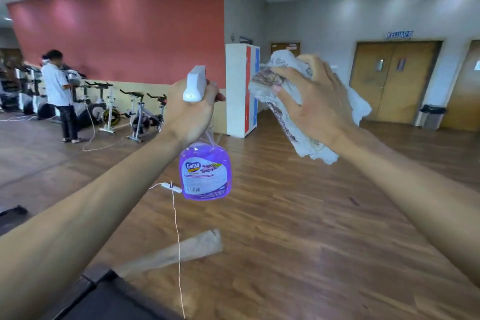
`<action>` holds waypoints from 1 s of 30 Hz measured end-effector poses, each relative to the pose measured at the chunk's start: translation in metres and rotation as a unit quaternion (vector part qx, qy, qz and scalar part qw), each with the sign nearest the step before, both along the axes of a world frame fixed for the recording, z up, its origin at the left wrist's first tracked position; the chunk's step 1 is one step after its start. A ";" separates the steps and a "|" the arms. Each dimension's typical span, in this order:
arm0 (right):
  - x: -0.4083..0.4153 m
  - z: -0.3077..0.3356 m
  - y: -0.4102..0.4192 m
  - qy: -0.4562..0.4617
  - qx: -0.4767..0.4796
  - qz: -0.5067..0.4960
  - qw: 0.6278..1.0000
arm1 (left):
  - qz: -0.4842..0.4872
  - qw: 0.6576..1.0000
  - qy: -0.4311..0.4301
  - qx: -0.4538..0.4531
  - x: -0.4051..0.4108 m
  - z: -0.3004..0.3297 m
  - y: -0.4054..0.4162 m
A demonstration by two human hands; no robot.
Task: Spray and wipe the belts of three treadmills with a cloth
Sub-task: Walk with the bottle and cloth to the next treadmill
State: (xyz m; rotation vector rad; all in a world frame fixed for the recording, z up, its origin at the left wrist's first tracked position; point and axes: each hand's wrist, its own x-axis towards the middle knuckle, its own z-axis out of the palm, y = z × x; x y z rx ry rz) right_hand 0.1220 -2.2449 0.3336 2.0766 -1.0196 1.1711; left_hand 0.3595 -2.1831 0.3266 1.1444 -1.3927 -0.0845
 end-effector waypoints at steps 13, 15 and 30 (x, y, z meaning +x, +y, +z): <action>0.036 0.012 -0.267 -0.026 0.042 0.084 0.995 | 0.087 0.996 0.032 -0.009 0.001 0.023 -0.248; 0.051 0.004 -0.302 -0.014 0.047 0.104 0.993 | 0.111 0.993 0.039 -0.013 0.013 0.020 -0.283; 0.179 0.012 -0.618 -0.023 0.019 0.199 0.980 | 0.224 0.974 0.013 -0.012 0.144 0.015 -0.553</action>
